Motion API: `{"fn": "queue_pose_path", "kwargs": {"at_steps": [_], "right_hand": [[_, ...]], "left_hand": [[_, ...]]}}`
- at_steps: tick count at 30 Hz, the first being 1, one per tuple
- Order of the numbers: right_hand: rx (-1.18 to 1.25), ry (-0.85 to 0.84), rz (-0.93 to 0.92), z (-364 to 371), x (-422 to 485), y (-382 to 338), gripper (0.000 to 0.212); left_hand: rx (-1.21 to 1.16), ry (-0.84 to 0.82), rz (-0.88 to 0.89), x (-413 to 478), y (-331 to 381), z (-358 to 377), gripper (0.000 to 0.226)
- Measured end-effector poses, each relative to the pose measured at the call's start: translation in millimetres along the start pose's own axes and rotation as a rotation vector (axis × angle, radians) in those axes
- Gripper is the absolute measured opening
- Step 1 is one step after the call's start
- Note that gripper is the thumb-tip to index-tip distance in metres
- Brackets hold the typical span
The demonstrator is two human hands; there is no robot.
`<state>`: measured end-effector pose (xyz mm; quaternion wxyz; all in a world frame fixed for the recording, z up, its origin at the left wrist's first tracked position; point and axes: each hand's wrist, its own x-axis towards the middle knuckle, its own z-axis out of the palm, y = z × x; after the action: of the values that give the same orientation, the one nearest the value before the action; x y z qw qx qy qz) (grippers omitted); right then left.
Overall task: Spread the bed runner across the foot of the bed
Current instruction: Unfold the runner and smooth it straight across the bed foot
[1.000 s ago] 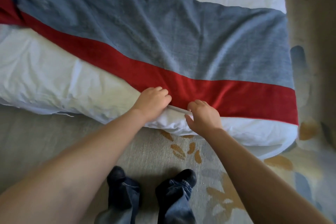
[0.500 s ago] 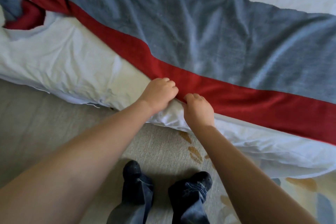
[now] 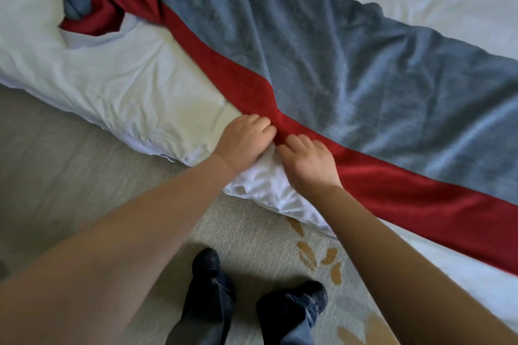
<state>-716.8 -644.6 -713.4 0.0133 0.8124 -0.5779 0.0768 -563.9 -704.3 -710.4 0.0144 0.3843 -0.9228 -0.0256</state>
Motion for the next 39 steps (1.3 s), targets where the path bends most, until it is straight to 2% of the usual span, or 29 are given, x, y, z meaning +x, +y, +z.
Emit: {"fn": "queue_pose_path", "kwargs": {"at_steps": [2,4,6,9,12,16,19,22,26,31,35,39], "right_hand": [[-0.034,-0.113,0.109,1.8,14.2,9.4,0.010],[-0.034,-0.211,0.220,3.8,17.9,22.7,0.022],[-0.043,-0.230,0.235,5.4,16.5,33.2,0.027],[-0.030,-0.158,0.205,3.4,16.3,36.0,0.014],[0.115,-0.086,0.273,4.5,18.2,34.2,0.014],[0.273,-0.107,0.304,9.9,15.3,18.7,0.022],[0.328,-0.198,0.262,14.9,9.5,-0.5,0.022],[0.359,-0.246,0.277,20.9,0.5,-19.9,0.020],[0.369,-0.270,0.322,22.4,-11.8,-39.0,0.017],[0.295,-0.329,0.246,16.3,-21.1,-47.2,0.019],[0.189,-0.235,0.110,-0.9,-13.0,-40.3,0.022],[0.187,-0.041,0.256,-24.3,23.2,-22.3,0.031]], "left_hand": [[-0.014,-0.053,-0.032,8.6,-14.7,3.7,0.023],[-0.007,-0.104,-0.001,20.0,-22.5,5.4,0.038],[0.015,-0.150,0.039,33.0,-23.8,5.9,0.042],[0.022,-0.194,0.013,48.2,-18.9,0.8,0.034],[0.000,-0.165,-0.021,53.4,-14.5,-3.3,0.026],[0.025,-0.083,0.058,48.3,-19.7,0.2,0.020],[0.082,-0.002,0.211,30.1,-26.7,2.5,0.010],[0.056,-0.020,0.288,-1.9,-37.0,5.5,0.009],[-0.020,-0.069,0.280,-39.1,-40.1,9.3,0.009],[-0.053,-0.126,0.266,-56.1,-35.9,13.2,0.014],[-0.061,-0.038,0.266,-46.9,-41.8,0.0,0.019],[-0.055,0.023,0.140,-8.6,-62.3,-29.1,0.043]]}}
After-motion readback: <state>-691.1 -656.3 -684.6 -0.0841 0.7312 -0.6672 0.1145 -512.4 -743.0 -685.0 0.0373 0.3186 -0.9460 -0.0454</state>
